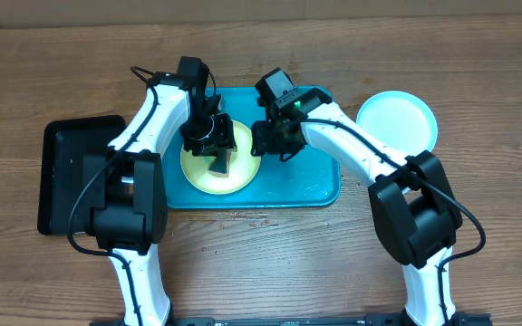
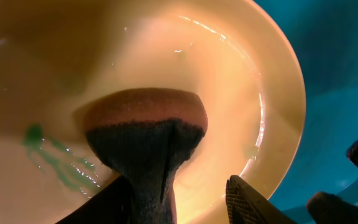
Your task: Clean dirty plates on tray and stack at the side
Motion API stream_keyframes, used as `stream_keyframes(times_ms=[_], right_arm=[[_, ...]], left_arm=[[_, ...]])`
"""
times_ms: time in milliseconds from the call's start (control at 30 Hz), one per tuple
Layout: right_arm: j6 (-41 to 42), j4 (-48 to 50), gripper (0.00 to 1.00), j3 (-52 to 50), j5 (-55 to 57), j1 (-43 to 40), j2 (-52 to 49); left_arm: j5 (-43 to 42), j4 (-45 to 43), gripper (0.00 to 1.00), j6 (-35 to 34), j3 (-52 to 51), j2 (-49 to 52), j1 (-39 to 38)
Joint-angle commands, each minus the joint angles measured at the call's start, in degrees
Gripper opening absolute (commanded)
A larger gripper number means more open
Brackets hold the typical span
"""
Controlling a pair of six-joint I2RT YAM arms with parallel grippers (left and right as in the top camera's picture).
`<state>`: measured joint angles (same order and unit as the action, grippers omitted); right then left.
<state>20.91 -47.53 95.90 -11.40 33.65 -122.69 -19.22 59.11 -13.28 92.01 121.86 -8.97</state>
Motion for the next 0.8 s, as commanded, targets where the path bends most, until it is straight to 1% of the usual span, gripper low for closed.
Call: stream_keyframes(times_ms=[0,133,267,300,400,433,467,567,633,700,767], right_arm=[[-0.13,1.44,0.52,1.44,-0.22,0.94,-1.16],[-0.11,1.77,0.5,1.44,0.44,1.05,-5.07],[-0.04,0.92,0.33,1.44,1.95,0.37,-5.81],[0.11,0.9,0.28,1.44,1.9,0.24,-5.81],[0.31,0.9,0.19,1.44,1.92,0.02,-5.81],[0.31,0.9,0.15,1.44,1.9,0.02,-5.81],[0.31,0.9,0.13,1.44,1.9,0.02,-5.81],[0.31,0.94,0.13,1.44,1.92,0.02,-5.81],[0.31,1.09,0.13,1.44,1.9,0.02,-5.81],[0.31,1.14,0.13,1.44,1.92,0.02,-5.81],[0.28,1.14,0.13,1.44,1.92,0.02,-5.81]], left_arm=[[0.55,0.02,0.5,1.03,0.7,-1.22,-0.07],[0.57,0.44,0.48,1.05,0.7,-1.22,-0.07],[0.92,0.61,0.5,1.09,0.7,-1.22,-0.07],[1.86,0.61,0.5,1.07,0.7,-1.22,-0.07],[6.16,0.61,0.5,1.05,0.7,-1.22,-0.07],[7.1,0.61,0.5,1.03,0.7,-1.22,-0.07],[7.67,0.61,0.5,1.03,0.7,-1.22,0.0],[7.82,0.59,0.51,1.05,0.61,-1.22,0.0],[7.45,0.59,0.49,1.03,0.55,-1.22,-0.13],[6.51,0.39,0.45,1.03,0.2,-1.22,-0.52],[5.66,-0.2,0.45,1.01,-0.96,-1.22,-1.36]])
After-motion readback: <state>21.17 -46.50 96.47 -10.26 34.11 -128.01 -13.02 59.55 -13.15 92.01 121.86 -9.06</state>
